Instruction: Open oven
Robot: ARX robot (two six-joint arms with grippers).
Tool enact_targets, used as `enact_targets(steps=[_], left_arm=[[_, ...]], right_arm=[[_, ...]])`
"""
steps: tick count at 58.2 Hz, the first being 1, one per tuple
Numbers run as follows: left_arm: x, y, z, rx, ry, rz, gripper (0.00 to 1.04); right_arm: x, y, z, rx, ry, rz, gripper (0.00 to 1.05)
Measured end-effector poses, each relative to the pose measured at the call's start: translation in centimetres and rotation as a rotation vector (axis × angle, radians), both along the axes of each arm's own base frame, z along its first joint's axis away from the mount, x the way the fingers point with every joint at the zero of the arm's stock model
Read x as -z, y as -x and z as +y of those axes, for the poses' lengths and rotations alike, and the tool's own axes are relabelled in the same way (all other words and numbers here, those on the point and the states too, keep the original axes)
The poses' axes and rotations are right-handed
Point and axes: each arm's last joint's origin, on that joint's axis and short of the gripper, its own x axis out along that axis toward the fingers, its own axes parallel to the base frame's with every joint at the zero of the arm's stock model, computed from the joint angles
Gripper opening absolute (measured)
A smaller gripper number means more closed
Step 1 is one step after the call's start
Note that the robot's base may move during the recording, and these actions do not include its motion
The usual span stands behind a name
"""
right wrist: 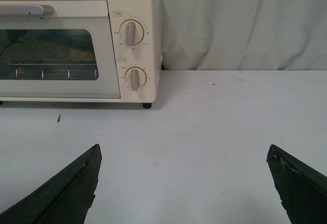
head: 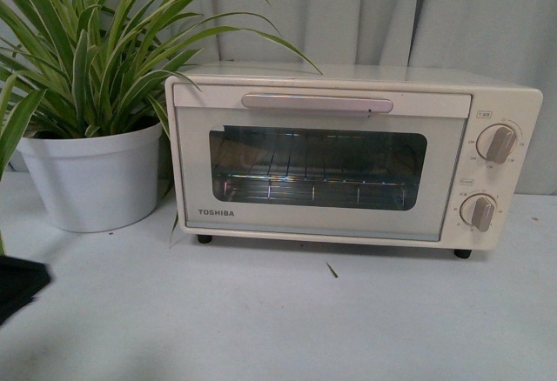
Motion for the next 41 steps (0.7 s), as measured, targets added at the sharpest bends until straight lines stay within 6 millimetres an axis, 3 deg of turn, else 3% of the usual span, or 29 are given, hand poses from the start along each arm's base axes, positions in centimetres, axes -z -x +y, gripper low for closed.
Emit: enact_targets(steps=[6,20,30,41], left_arm=[[1.0,-3.8,-2.0,0.023,0.144,0.098,0.98],[2.5,-8.7,-4.2,-0.010,0.238,0.177,0.98],[3.7,-10.5,-5.8,-0.009,0.261,0.224,0.98],[4.0,-11.6,-5.9,-0.039,0.320,0.232,0.98]], right_arm=[[0.0,0.0,0.0,0.000,0.000,0.000,0.95],[0.0,0.0,0.0,0.000,0.000,0.000,0.95],[0.0,0.0,0.0,0.000,0.000,0.000,0.95],[0.0,0.0,0.0,0.000,0.000,0.000,0.95]])
